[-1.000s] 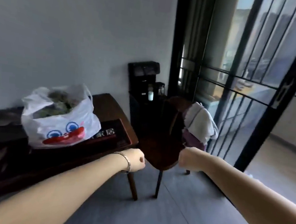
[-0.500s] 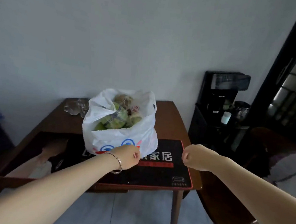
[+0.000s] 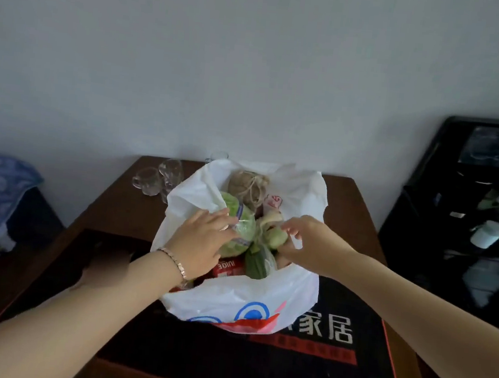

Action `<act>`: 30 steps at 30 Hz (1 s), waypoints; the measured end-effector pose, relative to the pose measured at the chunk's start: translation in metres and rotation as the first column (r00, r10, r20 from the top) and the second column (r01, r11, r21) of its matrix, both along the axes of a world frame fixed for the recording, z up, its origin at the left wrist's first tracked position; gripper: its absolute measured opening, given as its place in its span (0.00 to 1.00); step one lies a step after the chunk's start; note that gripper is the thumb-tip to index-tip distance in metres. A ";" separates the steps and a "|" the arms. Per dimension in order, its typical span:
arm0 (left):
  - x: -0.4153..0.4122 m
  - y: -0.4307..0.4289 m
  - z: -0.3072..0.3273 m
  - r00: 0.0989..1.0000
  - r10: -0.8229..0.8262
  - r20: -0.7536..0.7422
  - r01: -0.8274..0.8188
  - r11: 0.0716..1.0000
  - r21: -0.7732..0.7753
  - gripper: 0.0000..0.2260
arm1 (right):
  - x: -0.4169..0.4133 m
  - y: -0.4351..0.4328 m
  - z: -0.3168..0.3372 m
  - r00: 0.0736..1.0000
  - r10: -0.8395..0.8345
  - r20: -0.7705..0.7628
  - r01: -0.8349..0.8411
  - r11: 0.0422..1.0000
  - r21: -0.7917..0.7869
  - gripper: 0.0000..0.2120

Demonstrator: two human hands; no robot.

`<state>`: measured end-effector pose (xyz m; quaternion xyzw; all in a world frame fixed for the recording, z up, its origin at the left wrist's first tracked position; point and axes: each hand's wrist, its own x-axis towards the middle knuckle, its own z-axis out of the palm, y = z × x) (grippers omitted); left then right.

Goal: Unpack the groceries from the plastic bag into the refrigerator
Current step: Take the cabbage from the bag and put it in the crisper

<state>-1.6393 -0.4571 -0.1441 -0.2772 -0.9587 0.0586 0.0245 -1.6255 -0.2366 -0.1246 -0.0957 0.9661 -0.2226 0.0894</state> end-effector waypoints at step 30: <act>-0.155 -0.063 -0.075 0.712 -0.092 0.696 -0.415 0.745 0.523 0.50 | -0.108 -0.102 -0.104 0.918 -0.278 0.282 0.385 0.794 -0.470 0.55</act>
